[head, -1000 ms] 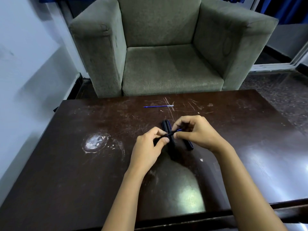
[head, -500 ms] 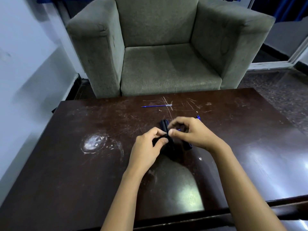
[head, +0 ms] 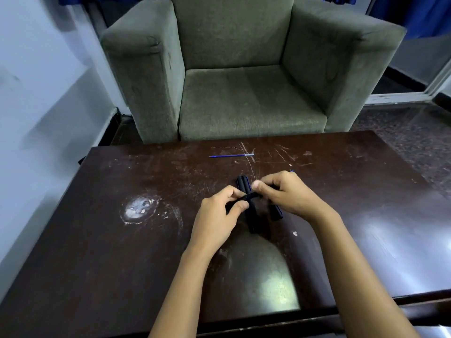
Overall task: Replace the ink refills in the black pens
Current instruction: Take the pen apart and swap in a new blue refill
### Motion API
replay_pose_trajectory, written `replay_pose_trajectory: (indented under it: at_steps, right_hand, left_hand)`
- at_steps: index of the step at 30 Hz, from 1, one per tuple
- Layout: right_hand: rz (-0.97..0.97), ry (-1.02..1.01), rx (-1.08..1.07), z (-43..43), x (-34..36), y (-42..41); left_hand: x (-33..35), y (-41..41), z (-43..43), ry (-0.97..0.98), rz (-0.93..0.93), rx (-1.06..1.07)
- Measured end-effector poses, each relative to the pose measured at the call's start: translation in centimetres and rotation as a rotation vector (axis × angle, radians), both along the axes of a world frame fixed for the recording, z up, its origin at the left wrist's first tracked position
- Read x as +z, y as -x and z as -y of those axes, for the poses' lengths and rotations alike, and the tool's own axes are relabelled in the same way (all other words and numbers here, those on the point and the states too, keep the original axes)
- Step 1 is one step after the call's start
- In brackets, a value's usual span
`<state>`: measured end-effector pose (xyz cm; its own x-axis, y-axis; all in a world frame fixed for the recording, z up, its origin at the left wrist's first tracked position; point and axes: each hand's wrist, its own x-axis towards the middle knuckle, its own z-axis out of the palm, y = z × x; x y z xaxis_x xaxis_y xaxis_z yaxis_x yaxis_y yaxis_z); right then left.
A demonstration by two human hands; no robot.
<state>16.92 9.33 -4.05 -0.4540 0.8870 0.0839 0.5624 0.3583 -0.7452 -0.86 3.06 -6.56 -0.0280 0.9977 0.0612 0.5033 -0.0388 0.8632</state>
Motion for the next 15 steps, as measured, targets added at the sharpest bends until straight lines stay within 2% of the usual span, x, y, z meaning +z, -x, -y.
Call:
replay_pose_trajectory:
  at_steps: [4,9,15]
  right_hand:
    - [-0.077,0.033,0.057,0.22,0.35,-0.21]
    - [0.047,-0.041,0.019,0.12,0.14,0.25]
    - [0.121,0.002,0.033,0.35,-0.06,0.67]
  left_hand:
    - [0.08,-0.02,-0.04,-0.008,-0.009,-0.004]
    - [-0.07,-0.02,-0.02,0.014,-0.083,0.003]
    - [0.6,-0.03,0.15,0.021,-0.187,0.028]
